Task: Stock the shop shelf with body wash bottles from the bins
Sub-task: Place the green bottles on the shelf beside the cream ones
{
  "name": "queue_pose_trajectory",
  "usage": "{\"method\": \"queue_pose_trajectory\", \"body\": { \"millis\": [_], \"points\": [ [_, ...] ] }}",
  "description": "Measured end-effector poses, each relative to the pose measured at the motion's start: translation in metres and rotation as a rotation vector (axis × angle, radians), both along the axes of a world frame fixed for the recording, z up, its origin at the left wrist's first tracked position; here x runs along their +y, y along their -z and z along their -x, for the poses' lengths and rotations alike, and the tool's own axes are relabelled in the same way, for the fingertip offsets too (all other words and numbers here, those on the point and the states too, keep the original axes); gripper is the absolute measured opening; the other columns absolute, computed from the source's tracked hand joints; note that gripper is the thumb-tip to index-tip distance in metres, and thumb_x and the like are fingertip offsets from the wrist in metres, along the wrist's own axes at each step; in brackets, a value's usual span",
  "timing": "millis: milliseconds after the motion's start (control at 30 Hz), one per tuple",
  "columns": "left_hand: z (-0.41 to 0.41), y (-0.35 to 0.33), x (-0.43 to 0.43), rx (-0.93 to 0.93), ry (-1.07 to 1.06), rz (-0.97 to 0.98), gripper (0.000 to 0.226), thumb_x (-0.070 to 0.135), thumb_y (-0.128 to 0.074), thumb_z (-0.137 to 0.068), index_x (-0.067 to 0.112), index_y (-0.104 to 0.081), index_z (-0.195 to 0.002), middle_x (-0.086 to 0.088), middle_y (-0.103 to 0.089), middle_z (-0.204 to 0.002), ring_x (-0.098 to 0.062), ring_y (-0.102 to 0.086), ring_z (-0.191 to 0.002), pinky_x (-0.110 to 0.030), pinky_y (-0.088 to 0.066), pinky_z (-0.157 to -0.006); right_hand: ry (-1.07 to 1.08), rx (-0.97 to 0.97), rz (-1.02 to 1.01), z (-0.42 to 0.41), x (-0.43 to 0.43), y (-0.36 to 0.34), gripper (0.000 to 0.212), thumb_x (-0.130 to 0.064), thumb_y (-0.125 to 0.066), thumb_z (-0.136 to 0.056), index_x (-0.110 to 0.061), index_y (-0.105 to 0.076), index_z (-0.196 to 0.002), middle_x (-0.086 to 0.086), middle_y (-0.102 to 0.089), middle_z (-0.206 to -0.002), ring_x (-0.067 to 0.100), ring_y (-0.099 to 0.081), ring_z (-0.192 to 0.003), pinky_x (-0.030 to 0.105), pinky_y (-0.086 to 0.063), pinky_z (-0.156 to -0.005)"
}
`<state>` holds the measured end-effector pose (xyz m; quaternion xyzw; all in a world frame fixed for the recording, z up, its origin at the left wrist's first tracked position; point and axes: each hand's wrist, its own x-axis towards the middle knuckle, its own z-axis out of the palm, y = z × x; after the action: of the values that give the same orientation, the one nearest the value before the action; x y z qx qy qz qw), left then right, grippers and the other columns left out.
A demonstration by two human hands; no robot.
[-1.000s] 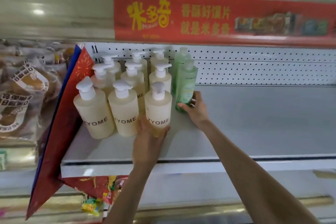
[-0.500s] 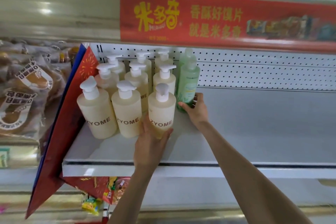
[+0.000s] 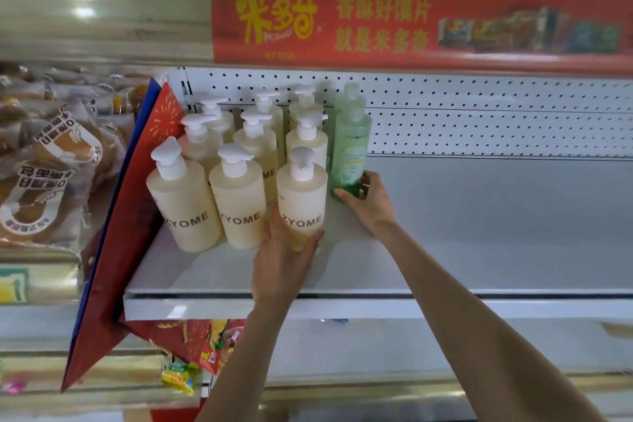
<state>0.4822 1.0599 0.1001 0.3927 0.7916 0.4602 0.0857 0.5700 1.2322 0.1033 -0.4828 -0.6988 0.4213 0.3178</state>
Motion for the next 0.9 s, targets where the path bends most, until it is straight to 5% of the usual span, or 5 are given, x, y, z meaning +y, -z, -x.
{"method": "queue_pose_trajectory", "body": {
  "millis": [100, 300, 567, 767, 900],
  "points": [
    [-0.002, -0.002, 0.0, -0.025, -0.017, -0.004, 0.073, 0.04, -0.071, -0.08, 0.016, -0.032, -0.136, -0.009, -0.053, -0.131, -0.034, -0.055, -0.114, -0.046, -0.048, -0.086, 0.058, 0.098, 0.089, -0.018, -0.019, -0.002, 0.067, -0.035, -0.069, -0.084, -0.015, -0.036, -0.139, 0.003, -0.049, -0.135, 0.017, -0.05, -0.121, 0.031, -0.044, -0.098],
    [-0.008, 0.0, -0.013, 0.025, -0.004, -0.121, 0.065, 0.035, -0.062, -0.087, 0.015, -0.029, -0.139, -0.008, -0.046, -0.138, -0.03, -0.049, -0.12, -0.045, -0.046, -0.091, 0.002, 0.242, 0.088, -0.087, -0.082, -0.005, 0.023, -0.022, -0.064, -0.09, -0.018, -0.057, -0.111, 0.003, -0.062, -0.106, 0.019, -0.063, -0.093, 0.02, -0.049, -0.075],
    [-0.116, 0.078, -0.093, 0.096, -0.001, -0.282, 0.045, 0.027, -0.055, -0.091, 0.005, -0.044, -0.129, -0.014, -0.05, -0.126, -0.026, -0.053, -0.111, -0.017, -0.038, -0.091, -0.093, 0.307, 0.235, -0.186, -0.184, 0.028, 0.008, -0.005, -0.06, -0.09, -0.001, -0.064, -0.096, 0.006, -0.068, -0.085, 0.018, -0.07, -0.073, 0.025, -0.056, -0.072],
    [-0.174, 0.197, -0.168, -0.129, 0.117, 0.118, 0.044, 0.038, -0.052, -0.094, 0.019, -0.04, -0.132, -0.001, -0.05, -0.121, -0.014, -0.057, -0.102, -0.025, -0.046, -0.082, 0.01, 0.06, 0.748, -0.248, -0.243, 0.19, 0.01, -0.001, -0.055, -0.093, -0.008, -0.059, -0.088, 0.011, -0.063, -0.084, 0.005, -0.064, -0.057, 0.016, -0.05, -0.058],
    [-0.196, 0.278, -0.233, -0.273, 0.124, 0.437, 0.067, 0.058, -0.047, -0.086, 0.011, -0.043, -0.135, -0.005, -0.051, -0.127, -0.02, -0.058, -0.109, -0.028, -0.044, -0.09, 0.106, -0.042, 1.091, -0.279, -0.298, 0.282, 0.004, -0.002, -0.057, -0.092, -0.005, -0.06, -0.091, 0.009, -0.059, -0.081, 0.017, -0.056, -0.069, 0.022, -0.046, -0.065]
  ]
}}
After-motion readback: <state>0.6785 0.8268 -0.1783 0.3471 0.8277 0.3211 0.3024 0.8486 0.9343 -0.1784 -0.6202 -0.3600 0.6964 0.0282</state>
